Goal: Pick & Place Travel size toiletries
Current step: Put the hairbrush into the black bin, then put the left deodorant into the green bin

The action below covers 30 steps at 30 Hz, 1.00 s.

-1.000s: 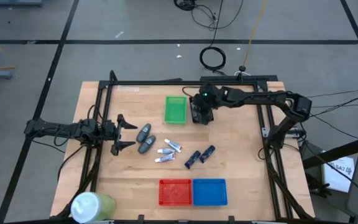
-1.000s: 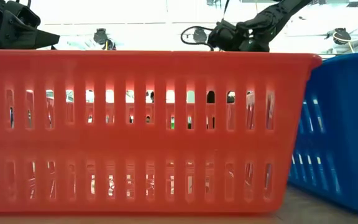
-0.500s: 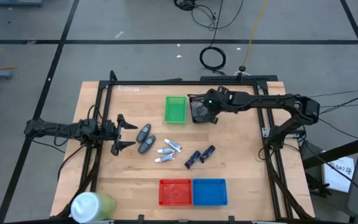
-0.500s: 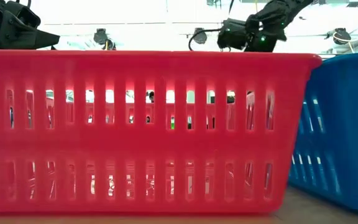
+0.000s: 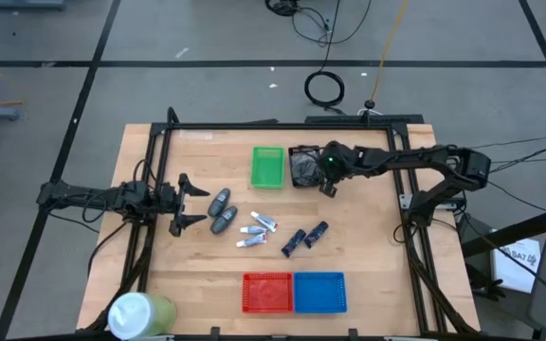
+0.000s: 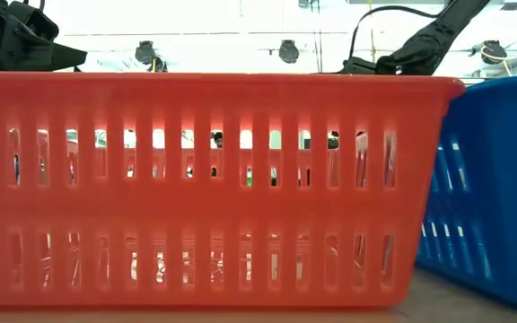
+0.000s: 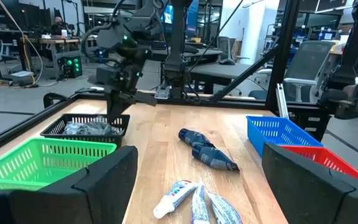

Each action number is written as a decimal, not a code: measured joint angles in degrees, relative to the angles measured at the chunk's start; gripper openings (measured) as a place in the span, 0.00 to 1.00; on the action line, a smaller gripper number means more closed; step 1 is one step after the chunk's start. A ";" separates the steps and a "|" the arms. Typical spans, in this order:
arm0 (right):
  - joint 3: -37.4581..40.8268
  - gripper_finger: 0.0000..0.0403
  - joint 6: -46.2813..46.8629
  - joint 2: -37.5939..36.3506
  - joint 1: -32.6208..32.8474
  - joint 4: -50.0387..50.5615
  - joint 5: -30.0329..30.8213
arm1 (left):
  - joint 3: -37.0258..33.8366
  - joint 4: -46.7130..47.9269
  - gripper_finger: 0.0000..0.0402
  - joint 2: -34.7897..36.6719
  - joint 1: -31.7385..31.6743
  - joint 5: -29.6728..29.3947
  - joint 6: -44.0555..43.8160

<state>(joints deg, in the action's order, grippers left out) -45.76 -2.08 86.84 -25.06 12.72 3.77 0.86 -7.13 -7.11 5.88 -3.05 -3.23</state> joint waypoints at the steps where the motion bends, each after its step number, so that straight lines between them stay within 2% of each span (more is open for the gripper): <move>1: 0.46 0.00 0.01 -0.03 0.02 -1.01 -0.88 | 0.00 -0.02 0.84 0.01 0.01 0.00 0.00; 11: 0.92 0.00 -1.67 0.02 0.04 -8.39 -4.07 | 0.00 -0.02 0.84 0.00 0.01 0.00 0.00; 17: 0.92 0.00 -2.04 0.01 0.00 -8.44 -4.00 | 0.00 -0.01 0.84 0.00 0.01 0.00 0.00; 24: 0.90 0.00 -0.42 -3.07 0.14 -1.59 -3.95 | 0.00 -0.02 0.84 0.00 0.00 0.00 0.00; 30: 0.89 0.00 0.56 -12.09 2.52 5.10 -4.05 | 0.00 -0.03 0.84 0.02 0.01 0.00 0.00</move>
<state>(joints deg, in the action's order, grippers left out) -44.87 -1.52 74.74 -22.53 17.81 -0.28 0.86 -7.16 -7.09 5.89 -3.05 -3.22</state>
